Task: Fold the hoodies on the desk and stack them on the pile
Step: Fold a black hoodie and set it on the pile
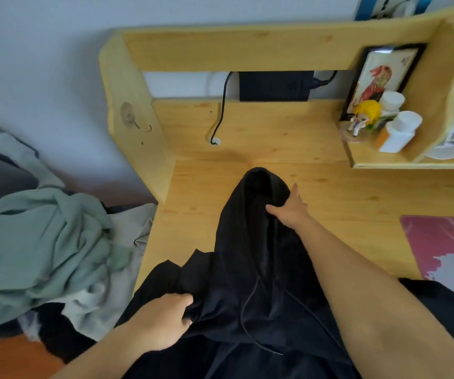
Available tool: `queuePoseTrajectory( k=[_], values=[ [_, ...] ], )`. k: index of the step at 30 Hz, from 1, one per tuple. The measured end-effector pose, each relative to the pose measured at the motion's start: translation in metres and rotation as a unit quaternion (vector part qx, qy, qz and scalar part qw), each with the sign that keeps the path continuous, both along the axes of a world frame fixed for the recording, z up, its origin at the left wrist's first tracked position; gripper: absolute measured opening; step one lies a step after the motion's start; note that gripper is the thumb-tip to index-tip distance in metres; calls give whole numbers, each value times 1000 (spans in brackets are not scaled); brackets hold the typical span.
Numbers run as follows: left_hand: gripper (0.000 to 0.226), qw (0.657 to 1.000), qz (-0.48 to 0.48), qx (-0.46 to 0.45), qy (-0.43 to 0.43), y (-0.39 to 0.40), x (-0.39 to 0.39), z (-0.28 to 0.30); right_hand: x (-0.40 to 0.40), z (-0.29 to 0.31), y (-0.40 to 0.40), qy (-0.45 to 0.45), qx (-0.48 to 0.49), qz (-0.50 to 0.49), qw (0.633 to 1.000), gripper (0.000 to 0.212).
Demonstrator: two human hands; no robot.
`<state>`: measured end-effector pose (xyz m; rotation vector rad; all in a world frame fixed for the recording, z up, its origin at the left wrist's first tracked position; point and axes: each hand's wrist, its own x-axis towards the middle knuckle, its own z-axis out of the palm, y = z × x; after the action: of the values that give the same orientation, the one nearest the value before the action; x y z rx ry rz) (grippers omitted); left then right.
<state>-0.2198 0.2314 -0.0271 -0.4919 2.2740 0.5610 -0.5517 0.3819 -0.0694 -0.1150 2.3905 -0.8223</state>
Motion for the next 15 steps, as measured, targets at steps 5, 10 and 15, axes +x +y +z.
queuePoseTrajectory(
  k=[5,10,15],
  values=[
    [22,1000,1,28,4,-4,-6,-5,-25,-1,-55,-71,-36,44,996,96],
    [23,998,14,54,-28,-14,-14,6,4,36,-54,39,69,222,972,11],
    [24,986,121,33,113,-53,-90,54,-35,192,-42,370,-2,159,915,30]
  ],
)
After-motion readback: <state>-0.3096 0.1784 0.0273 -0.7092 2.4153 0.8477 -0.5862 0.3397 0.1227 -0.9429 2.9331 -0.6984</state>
